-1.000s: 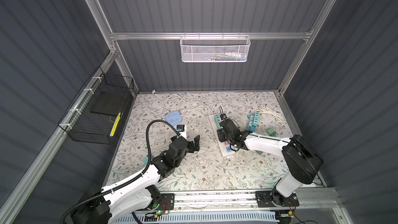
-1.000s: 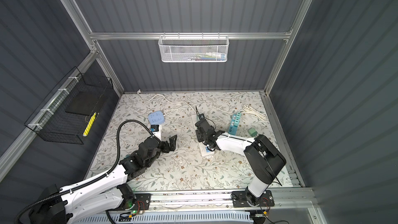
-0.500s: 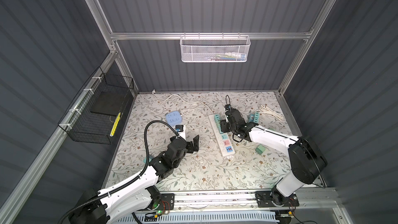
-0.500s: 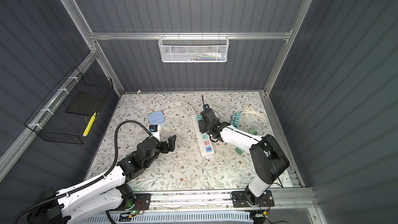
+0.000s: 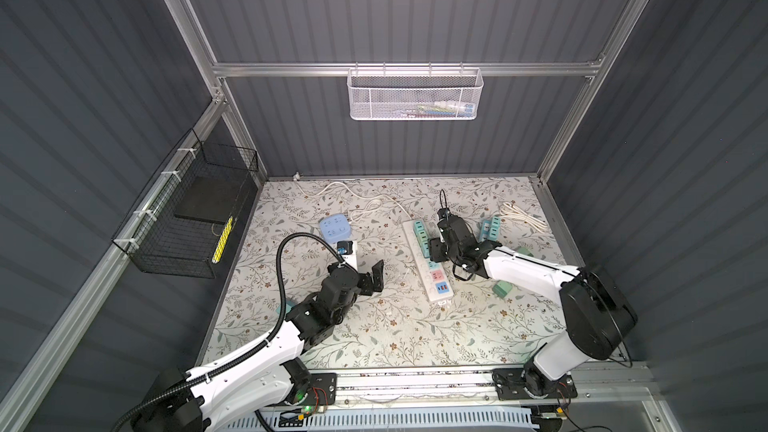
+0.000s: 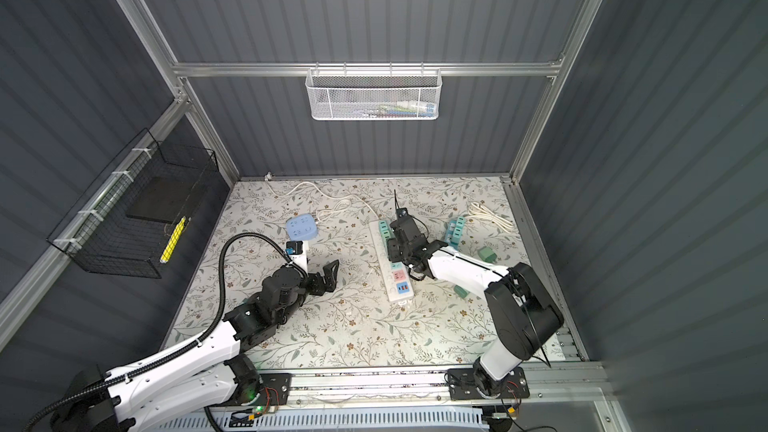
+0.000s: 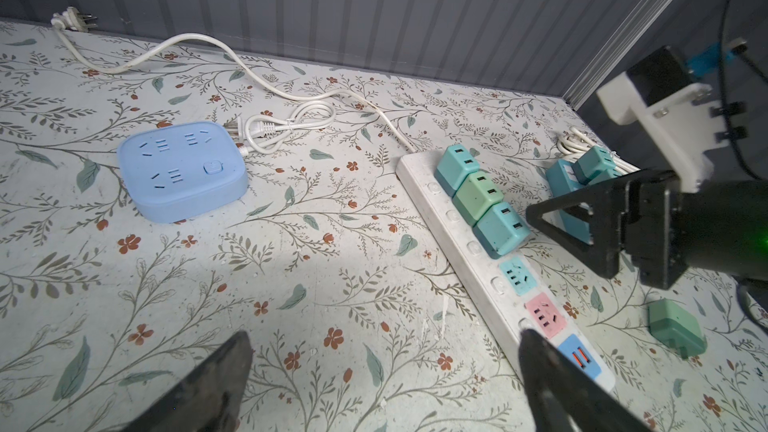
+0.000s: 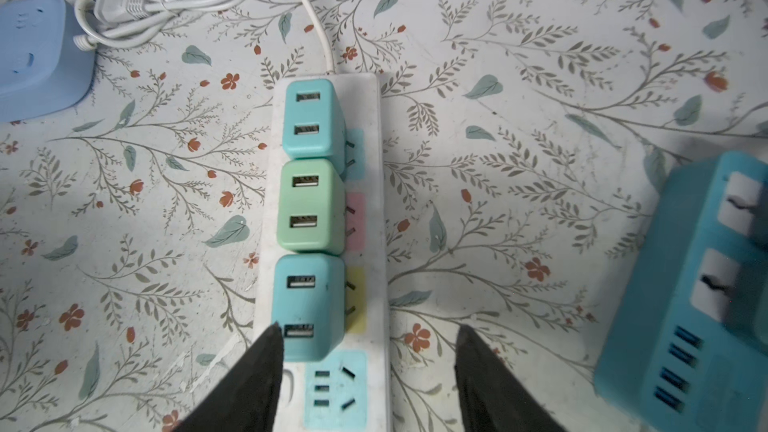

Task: Insert the plug
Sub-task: 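Move the right gripper to the green adapter by the teal power cube, grasp it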

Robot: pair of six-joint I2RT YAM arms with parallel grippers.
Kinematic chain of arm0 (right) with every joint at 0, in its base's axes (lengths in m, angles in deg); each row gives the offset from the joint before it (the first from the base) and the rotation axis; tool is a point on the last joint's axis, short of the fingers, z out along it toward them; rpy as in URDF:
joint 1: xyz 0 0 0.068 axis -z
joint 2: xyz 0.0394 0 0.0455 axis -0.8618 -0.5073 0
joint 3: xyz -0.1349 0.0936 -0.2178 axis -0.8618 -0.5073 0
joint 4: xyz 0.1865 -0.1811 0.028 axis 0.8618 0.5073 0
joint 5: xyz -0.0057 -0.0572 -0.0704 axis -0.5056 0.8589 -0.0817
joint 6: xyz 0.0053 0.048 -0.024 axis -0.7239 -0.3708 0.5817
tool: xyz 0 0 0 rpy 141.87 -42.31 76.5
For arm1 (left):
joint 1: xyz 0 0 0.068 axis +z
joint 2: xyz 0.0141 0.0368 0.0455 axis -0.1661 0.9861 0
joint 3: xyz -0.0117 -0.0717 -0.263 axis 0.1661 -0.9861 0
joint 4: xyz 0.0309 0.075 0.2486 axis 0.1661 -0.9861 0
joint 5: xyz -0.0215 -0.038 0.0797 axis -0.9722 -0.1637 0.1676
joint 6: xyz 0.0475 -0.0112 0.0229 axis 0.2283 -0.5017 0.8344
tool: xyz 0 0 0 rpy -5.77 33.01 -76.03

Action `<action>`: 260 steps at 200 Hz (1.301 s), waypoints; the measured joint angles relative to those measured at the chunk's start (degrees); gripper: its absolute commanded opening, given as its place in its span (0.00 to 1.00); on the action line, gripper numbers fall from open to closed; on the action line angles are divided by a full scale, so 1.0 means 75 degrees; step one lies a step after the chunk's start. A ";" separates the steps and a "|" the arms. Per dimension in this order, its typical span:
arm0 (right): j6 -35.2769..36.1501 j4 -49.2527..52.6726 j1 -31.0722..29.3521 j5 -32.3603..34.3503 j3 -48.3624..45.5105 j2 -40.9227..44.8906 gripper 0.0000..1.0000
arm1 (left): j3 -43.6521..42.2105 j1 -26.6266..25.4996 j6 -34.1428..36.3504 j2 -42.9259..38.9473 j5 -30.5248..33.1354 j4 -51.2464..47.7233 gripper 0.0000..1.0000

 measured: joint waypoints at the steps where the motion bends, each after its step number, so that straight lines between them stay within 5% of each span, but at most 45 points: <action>1: -0.0009 0.0017 0.0000 0.0000 0.0000 0.0017 0.71 | 0.0000 0.0000 -0.0003 0.0000 0.0000 0.0000 1.00; 37: -0.0982 0.1096 0.0367 0.0458 -0.0003 0.1207 0.75 | -0.0117 0.0012 -0.0178 0.0000 -0.0137 0.0143 1.00; 102: -0.3136 0.3255 0.2404 0.0490 -0.1679 0.3083 0.79 | -0.0280 0.0012 -0.0402 0.0216 -0.0437 0.0385 1.00; 222: -0.3200 0.2824 0.4033 -0.1119 -0.2413 0.1562 0.63 | -0.0280 0.0055 -0.0519 0.0600 -0.0644 0.0458 1.00; 260: -0.3083 0.2547 0.4068 -0.1297 -0.2413 0.1399 0.49 | -0.0280 0.0061 -0.0519 0.0603 -0.0641 0.0455 1.00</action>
